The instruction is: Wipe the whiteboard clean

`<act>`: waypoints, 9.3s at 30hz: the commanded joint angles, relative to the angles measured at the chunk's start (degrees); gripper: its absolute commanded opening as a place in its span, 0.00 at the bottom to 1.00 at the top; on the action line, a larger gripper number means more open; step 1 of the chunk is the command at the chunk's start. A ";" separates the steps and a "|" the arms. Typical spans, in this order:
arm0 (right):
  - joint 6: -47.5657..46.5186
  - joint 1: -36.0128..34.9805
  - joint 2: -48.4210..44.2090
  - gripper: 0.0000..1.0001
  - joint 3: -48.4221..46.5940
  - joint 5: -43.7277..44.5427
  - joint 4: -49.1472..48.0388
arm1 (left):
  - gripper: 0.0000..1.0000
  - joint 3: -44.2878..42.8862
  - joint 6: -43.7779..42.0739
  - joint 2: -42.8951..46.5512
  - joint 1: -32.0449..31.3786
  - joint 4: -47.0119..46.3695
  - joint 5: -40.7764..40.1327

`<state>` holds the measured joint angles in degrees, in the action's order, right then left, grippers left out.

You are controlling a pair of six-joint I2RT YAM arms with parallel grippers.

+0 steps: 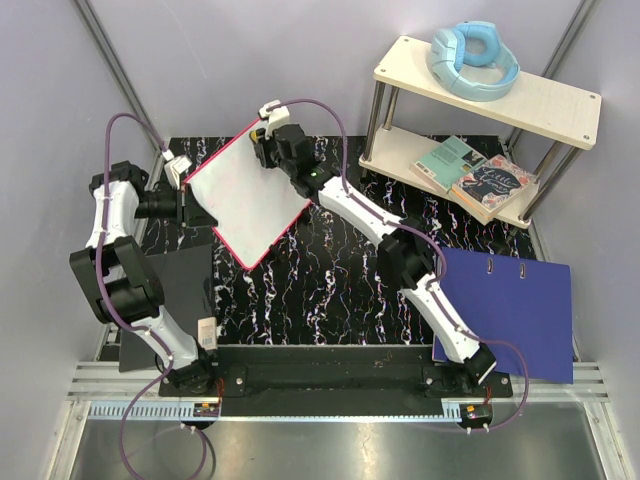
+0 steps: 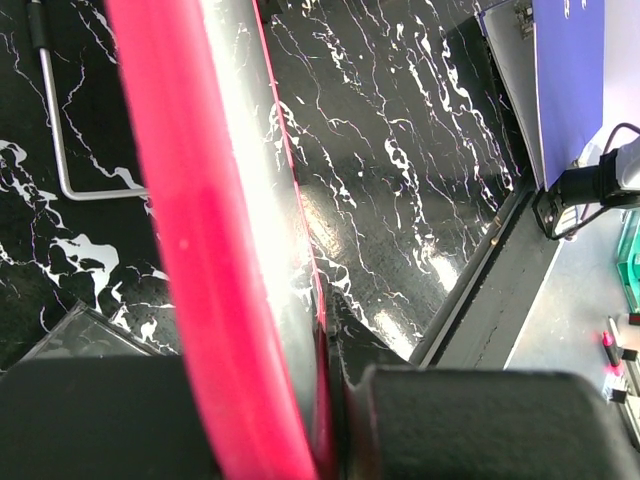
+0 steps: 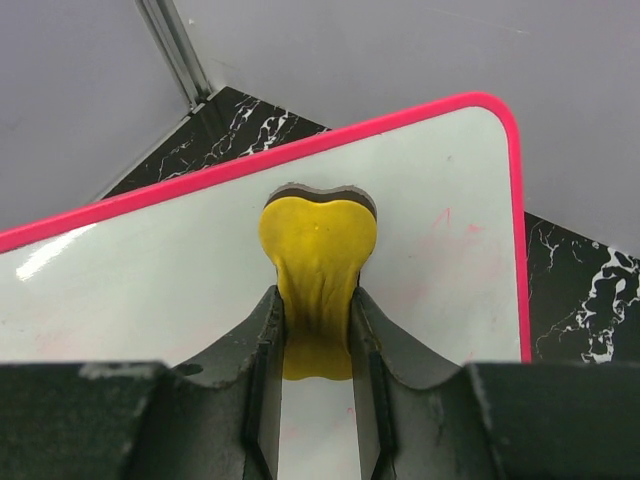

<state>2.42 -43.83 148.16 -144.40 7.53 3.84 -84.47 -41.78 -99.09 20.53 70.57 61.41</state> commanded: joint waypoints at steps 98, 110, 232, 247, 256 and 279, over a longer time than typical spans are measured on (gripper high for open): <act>36.26 4.20 -6.56 0.00 29.17 -4.09 -10.84 | 0.00 9.14 -12.62 6.36 -2.60 -11.24 -17.11; 33.35 0.68 -2.97 0.00 12.76 -7.35 -13.43 | 0.00 10.02 -13.50 6.89 -2.69 -11.24 -17.55; 50.49 7.01 3.46 0.00 6.75 -17.99 -10.78 | 0.00 10.81 -14.91 8.56 -3.48 -8.87 -19.04; 52.78 6.30 -4.28 0.00 35.05 -17.54 -13.06 | 0.00 11.87 -14.74 8.21 -3.48 -9.39 -19.31; 50.33 6.30 -11.39 0.00 42.69 -17.82 -17.02 | 0.00 11.96 -14.29 7.33 -3.13 -10.27 -19.92; 36.26 9.03 -26.52 0.00 55.99 -4.46 5.65 | 0.00 6.87 -13.68 5.84 -0.06 -5.97 -16.94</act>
<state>41.93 -35.07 121.19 -86.19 -1.76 2.92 -75.31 -52.53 -90.85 20.67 62.04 53.93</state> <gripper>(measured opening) 0.327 0.111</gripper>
